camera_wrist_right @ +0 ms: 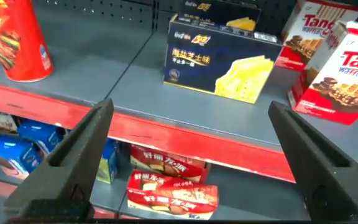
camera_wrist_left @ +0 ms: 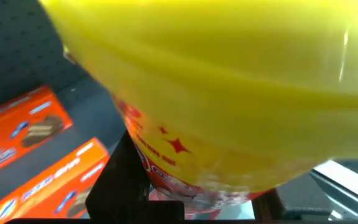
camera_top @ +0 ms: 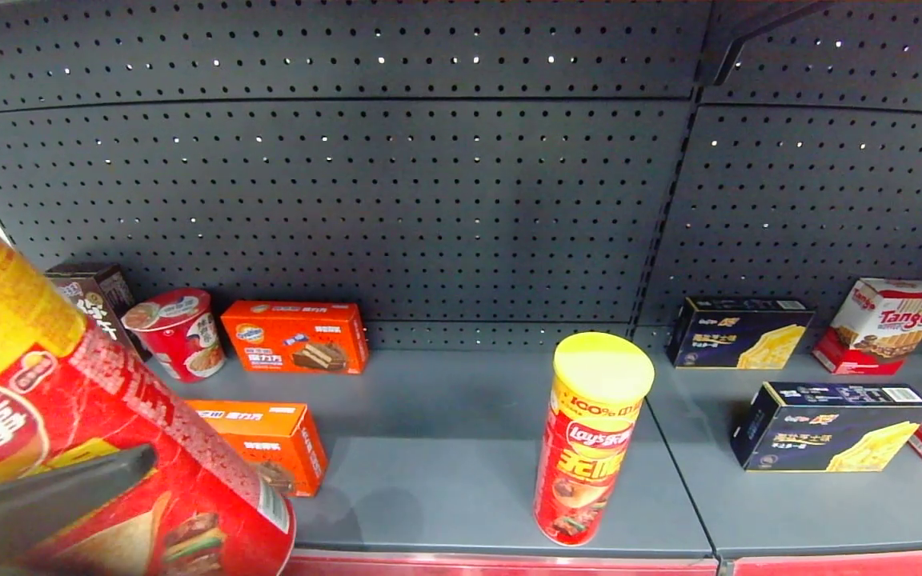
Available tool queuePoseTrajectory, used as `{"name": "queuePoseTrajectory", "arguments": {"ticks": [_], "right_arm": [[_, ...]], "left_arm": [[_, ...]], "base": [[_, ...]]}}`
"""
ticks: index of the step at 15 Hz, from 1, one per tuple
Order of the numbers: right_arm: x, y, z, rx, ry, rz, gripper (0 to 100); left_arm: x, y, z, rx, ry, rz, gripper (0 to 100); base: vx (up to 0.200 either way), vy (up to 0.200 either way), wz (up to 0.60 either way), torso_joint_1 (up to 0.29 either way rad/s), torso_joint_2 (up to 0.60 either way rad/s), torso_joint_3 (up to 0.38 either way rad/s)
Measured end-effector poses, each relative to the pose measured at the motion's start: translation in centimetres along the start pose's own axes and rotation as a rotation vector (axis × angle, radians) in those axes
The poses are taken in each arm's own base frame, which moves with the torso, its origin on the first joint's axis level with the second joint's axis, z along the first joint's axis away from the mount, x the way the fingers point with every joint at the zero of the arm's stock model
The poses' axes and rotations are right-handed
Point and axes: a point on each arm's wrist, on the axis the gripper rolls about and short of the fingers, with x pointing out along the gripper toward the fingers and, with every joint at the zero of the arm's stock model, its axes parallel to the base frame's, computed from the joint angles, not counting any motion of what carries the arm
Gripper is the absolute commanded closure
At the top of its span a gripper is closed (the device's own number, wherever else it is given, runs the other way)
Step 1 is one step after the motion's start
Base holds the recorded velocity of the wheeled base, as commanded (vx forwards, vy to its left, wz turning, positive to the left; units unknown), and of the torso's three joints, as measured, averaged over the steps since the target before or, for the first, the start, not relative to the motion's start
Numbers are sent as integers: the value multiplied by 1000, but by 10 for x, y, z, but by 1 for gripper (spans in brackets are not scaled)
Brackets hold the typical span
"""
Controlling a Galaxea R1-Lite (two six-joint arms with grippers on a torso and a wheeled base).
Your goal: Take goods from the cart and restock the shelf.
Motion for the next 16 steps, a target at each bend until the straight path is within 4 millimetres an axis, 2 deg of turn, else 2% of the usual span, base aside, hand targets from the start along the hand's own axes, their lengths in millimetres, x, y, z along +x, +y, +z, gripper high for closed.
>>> {"name": "queuePoseTrajectory", "arguments": {"ticks": [3, 6, 9, 12, 16], "right_arm": [[2, 1, -7, -8, 22, -5, 0], [3, 1, -10, -31, 37, -22, 0], [3, 1, -10, -32, 38, -22, 0], [3, 1, -10, -32, 38, -22, 0], [3, 0, -7, -29, 4, -32, 0]], "left_arm": [[26, 4, 13, -5, 34, -48, 100], [48, 4, 15, -7, 61, -89, 100], [65, 7, 12, -13, 86, -120, 100], [89, 13, 14, 10, 39, -116, 100], [122, 24, 3, 71, 104, -115, 100]], "base": [[0, 0, 0, 0, 0, 0], [0, 0, 0, 0, 0, 0], [0, 0, 0, 0, 0, 0], [0, 0, 0, 0, 0, 0], [0, 0, 0, 0, 0, 0]]}}
